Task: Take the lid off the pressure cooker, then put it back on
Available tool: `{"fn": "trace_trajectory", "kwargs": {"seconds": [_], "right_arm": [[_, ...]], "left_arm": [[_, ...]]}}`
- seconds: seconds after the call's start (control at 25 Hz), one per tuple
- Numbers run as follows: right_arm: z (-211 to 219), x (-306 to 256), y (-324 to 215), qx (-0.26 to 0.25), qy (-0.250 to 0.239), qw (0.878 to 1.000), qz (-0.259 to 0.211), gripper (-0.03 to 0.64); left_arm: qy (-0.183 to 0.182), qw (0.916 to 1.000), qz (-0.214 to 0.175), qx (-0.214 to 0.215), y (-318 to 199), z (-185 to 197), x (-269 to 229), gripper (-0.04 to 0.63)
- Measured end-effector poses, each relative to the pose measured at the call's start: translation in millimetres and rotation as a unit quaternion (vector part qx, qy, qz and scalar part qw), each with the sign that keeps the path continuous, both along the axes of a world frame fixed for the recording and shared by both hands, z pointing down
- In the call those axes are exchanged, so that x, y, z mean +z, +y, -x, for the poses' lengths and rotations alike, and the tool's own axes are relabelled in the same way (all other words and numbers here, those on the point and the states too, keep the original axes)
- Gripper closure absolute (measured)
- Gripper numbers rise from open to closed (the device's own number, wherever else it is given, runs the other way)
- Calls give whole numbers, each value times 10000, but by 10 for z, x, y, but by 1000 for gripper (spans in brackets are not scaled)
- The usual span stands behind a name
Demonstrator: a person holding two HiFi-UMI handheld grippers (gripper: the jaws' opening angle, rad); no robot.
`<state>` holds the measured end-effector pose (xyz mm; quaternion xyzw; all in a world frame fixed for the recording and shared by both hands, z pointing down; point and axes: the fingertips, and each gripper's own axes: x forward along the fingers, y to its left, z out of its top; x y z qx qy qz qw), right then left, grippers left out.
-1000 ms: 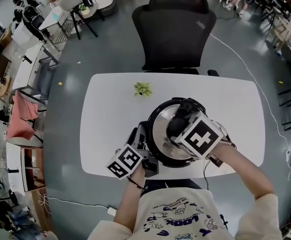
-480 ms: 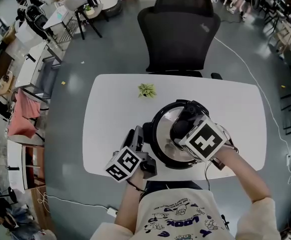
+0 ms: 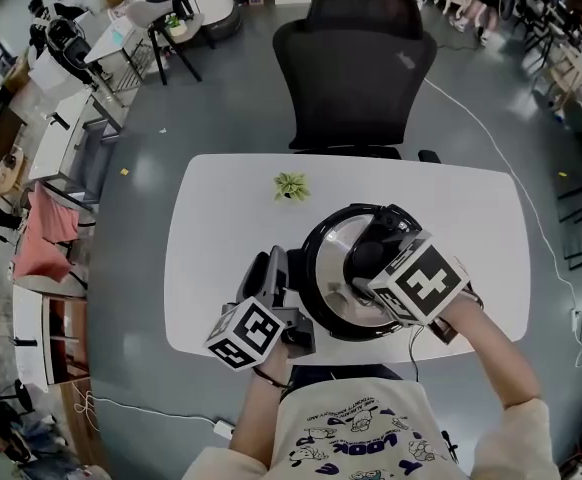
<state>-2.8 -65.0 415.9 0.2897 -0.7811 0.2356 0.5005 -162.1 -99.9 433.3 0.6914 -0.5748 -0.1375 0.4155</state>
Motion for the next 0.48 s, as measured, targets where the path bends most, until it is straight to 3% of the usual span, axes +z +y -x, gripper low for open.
{"fn": "trace_trajectory", "kwargs": {"seconds": [0.2,0.48], "right_arm": [[-37,-23,29,152,-163,9998,-10,322],[-227,-239,-2,541,-367,9978,-129,322]], "left_arm": [[117,9992,-280,260,-19,-179,-212,437],[-175,9965,-627,524,-18,-338,-475,437]]}}
